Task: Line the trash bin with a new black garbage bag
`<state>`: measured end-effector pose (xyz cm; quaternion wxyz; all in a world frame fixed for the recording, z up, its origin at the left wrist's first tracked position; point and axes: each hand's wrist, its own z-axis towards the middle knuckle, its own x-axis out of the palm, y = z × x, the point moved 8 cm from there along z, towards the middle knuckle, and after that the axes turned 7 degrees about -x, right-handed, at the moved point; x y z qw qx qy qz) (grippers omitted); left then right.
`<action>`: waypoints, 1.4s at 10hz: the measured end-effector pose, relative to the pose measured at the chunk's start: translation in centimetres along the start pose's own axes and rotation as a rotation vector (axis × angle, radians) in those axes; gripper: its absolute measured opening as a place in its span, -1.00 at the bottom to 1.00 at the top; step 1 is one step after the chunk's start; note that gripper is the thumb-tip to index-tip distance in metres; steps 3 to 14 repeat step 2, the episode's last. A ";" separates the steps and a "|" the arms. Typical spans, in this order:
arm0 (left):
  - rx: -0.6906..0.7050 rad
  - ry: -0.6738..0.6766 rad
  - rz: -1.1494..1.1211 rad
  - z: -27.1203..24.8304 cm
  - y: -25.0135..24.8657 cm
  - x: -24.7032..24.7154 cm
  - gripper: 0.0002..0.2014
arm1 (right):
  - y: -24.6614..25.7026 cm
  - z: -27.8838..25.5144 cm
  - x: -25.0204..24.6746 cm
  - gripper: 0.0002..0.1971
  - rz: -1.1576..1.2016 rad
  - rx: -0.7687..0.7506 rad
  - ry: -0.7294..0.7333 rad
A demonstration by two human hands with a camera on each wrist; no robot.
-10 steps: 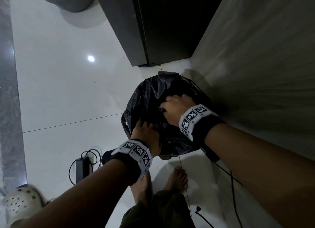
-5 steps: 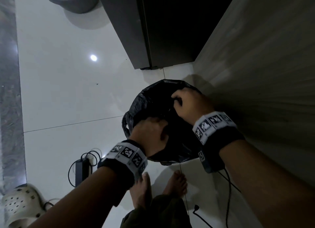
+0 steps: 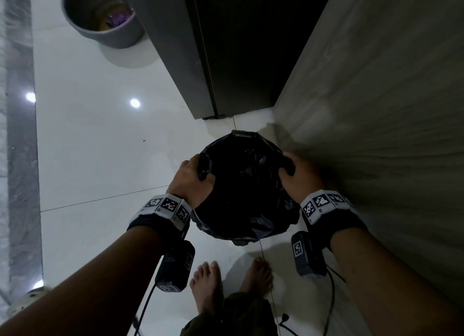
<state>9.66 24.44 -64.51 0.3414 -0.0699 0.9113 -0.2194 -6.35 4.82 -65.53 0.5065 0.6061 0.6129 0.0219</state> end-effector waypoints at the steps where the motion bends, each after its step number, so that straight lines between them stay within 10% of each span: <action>1: 0.014 0.000 -0.062 -2.4 -0.3 -1.8 -0.68 | 0.3 -2.5 -1.4 -0.65 0.036 0.056 0.037; 14: 0.027 -0.018 -0.040 -7.4 0.9 -4.1 -0.72 | 4.4 -8.0 -5.6 -0.69 0.063 0.052 0.035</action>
